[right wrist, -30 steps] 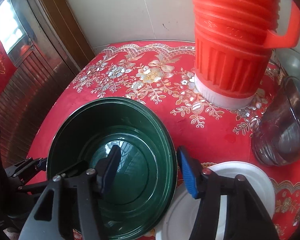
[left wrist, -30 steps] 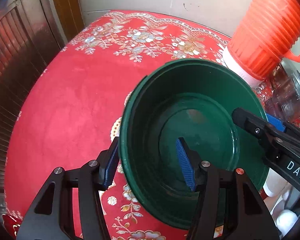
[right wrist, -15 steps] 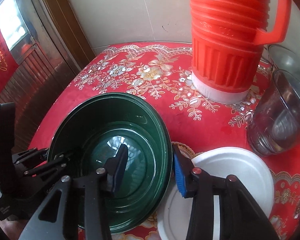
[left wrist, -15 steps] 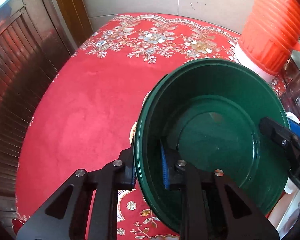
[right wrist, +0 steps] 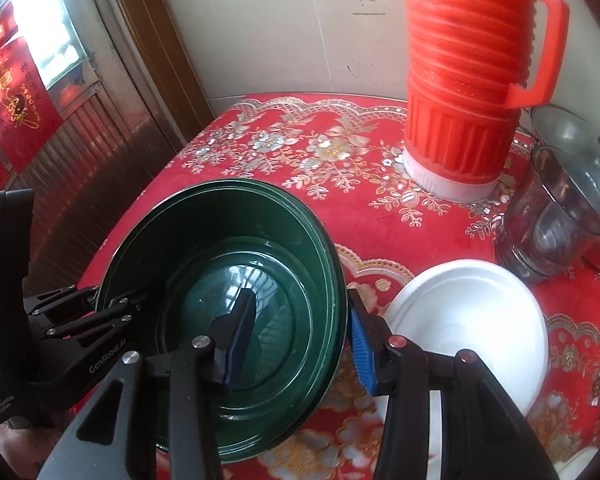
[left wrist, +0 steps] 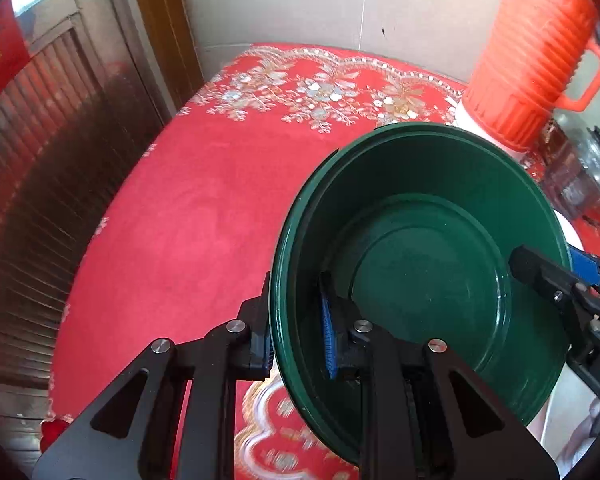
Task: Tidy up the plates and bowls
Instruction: 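Carry the green basin with the left tool over the stacked red plates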
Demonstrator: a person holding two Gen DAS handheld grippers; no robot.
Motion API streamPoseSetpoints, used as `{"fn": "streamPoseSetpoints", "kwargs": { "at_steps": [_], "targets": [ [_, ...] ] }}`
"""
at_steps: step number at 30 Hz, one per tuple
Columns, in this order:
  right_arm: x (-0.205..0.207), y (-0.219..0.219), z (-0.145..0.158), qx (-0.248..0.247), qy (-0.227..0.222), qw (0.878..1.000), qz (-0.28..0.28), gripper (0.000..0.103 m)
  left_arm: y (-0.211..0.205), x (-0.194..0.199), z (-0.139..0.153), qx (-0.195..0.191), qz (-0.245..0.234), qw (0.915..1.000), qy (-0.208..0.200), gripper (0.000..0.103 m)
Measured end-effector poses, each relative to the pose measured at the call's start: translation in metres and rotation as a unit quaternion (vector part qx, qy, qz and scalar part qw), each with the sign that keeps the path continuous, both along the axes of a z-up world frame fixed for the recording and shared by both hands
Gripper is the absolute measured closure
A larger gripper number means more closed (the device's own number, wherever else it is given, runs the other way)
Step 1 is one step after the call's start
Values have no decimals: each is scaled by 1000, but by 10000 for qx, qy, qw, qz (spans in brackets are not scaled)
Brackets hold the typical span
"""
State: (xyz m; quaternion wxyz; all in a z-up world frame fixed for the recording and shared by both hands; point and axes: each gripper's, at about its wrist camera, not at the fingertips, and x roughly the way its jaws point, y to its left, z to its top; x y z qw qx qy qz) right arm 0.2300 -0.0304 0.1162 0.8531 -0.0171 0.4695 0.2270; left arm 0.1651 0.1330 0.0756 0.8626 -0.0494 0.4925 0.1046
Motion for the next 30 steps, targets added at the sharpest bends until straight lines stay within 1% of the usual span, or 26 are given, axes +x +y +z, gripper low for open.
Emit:
{"fn": "streamPoseSetpoints", "kwargs": {
  "at_steps": [4, 6, 9, 12, 15, 17, 20, 23, 30],
  "targets": [
    [-30, 11, 13, -37, -140, 9998, 135, 57, 12, -32, 17, -38, 22, 9999, -108, 85],
    [-47, 17, 20, -2, -190, 9996, 213, 57, 20, -54, 25, -124, 36, 9998, -140, 85],
    [-74, 32, 26, -79, -272, 9989, 378, 57, 31, -84, 31, -229, 88, 9995, -182, 85],
    [-99, 47, 31, -174, -339, 9975, 594, 58, 41, -115, 36, -227, 178, 9993, -246, 85],
    [-121, 60, 33, -220, -332, 9963, 764, 58, 54, -142, 36, -354, 245, 9989, -208, 85],
    [-137, 68, 35, -170, -310, 9953, 899, 58, 64, -161, 38, -302, 352, 9986, -249, 85],
    [-156, 80, 38, -45, -285, 9937, 1081, 58, 79, -187, 40, -369, 438, 9980, -262, 85],
    [-174, 96, 40, -44, -316, 9918, 1235, 57, 91, -209, 41, -381, 502, 9976, -268, 85],
    [-206, 127, 36, -135, -314, 9868, 1580, 57, 117, -249, 33, -482, 640, 9964, -283, 85]
  ]
}}
